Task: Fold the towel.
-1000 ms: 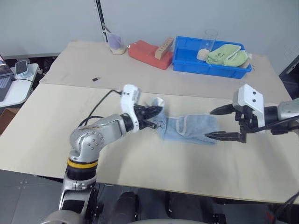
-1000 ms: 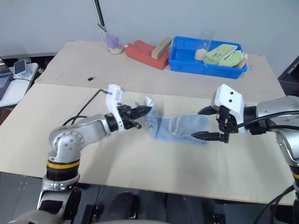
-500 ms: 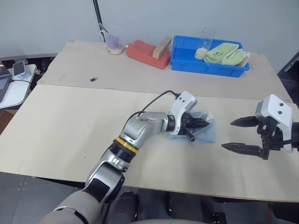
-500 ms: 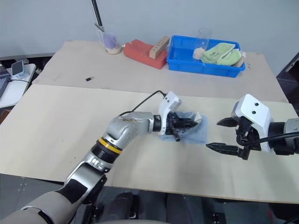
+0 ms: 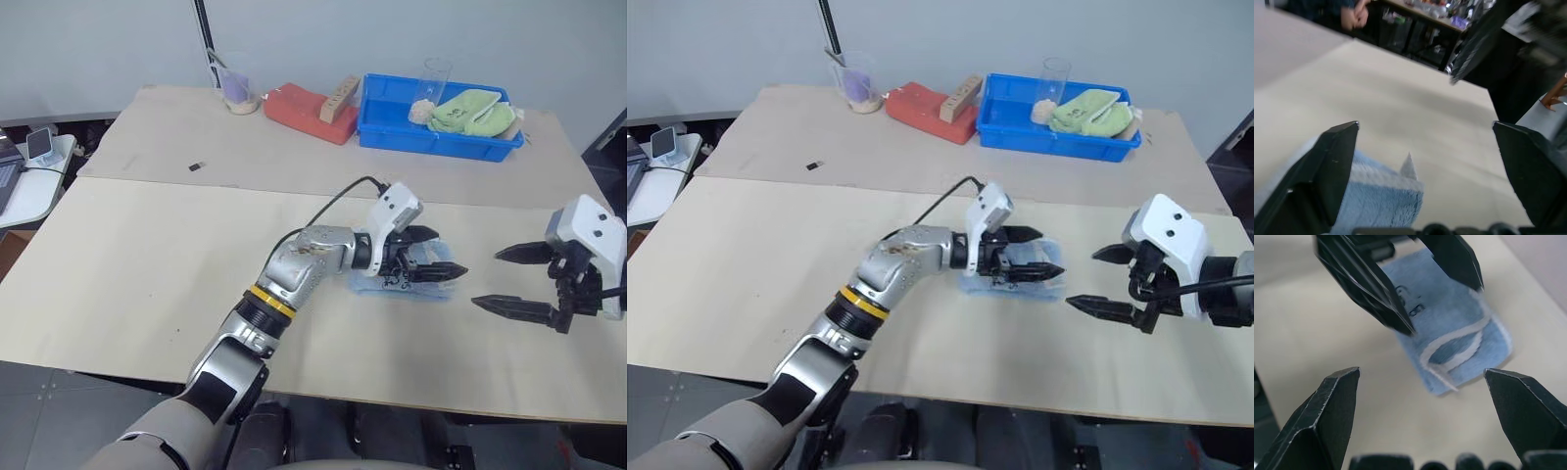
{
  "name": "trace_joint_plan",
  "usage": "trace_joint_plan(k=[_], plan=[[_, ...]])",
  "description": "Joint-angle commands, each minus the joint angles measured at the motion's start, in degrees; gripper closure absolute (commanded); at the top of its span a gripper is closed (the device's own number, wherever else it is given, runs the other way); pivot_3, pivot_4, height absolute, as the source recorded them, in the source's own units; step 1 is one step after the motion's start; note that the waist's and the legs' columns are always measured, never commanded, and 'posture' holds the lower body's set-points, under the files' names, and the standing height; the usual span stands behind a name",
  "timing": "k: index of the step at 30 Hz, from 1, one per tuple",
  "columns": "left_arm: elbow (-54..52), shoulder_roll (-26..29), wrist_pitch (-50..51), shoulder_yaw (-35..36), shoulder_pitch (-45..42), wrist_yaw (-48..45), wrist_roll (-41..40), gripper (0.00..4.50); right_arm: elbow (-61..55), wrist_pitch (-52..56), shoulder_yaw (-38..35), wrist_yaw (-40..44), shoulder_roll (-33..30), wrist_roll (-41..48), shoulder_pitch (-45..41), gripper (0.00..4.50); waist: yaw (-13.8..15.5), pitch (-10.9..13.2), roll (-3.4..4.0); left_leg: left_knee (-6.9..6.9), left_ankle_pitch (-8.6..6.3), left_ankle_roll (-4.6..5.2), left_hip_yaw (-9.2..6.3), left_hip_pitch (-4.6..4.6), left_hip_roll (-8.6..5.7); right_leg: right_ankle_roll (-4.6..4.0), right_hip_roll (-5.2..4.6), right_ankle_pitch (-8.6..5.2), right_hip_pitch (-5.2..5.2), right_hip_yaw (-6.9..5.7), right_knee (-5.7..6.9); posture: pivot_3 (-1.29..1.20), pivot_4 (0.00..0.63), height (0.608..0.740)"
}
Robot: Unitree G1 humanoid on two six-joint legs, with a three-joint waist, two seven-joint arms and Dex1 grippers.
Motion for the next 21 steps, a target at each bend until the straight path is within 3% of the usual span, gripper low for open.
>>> trace_joint_plan(k=[1, 4, 10, 16, 21], plan=[[-8.1, 9.3, -5.3, 4.7, 1.6, -7.8, -0.3, 0.06, -0.2, -0.6, 2.8, -3.8, 3.1, 1.4, -3.2, 0.0, -0.7, 0.0, 0.0, -0.02, 0.0, 0.0, 0.0, 0.02, 0.05, -0.02, 0.04, 0.01, 0.0, 0.0, 0.0, 0.0, 0.15, 0.714], [-10.8, 19.9, -9.8, 6.9, 4.6, -15.4, 0.6, 0.06, 1.2, -0.1, 7.2, -9.2, 8.6, 0.9, -6.4, 0.0, -1.1, 0.0, 0.04, -0.08, 0.0, 0.0, -0.01, 0.13, 0.19, -0.06, 0.15, -0.01, 0.0, 0.0, 0.05, 0.0, 0.15, 0.714], [-16.1, 30.5, -14.5, 9.5, 10.0, -22.0, 0.5, 0.06, 5.9, -1.7, 14.5, -18.4, 17.0, -3.8, -9.4, 0.0, 0.1, 0.0, 0.09, 0.05, 0.01, -0.01, 0.02, 0.04, 0.28, -0.09, 0.02, 0.0, -0.03, -0.12, 0.01, 0.0, 0.15, 0.714], [-25.7, 32.9, -7.7, 12.3, 13.8, -20.3, -5.2, 0.06, 12.8, -6.0, 19.2, -24.6, 23.3, -9.8, -10.0, 0.0, 0.5, 0.0, 0.09, 0.16, 0.0, -0.01, 0.02, -0.13, 0.24, -0.04, -0.07, 0.03, -0.04, -0.13, -0.04, 0.0, 0.15, 0.714], [-26.7, 33.0, -8.3, 12.8, 16.0, -19.0, -4.9, 0.06, 19.5, -11.3, 20.2, -27.9, 27.5, -14.1, -11.3, 0.0, 0.2, 0.0, 0.1, 0.14, 0.0, -0.01, 0.05, -0.02, 0.21, -0.06, 0.05, 0.03, -0.02, -0.12, 0.05, 0.0, 0.15, 0.714]])
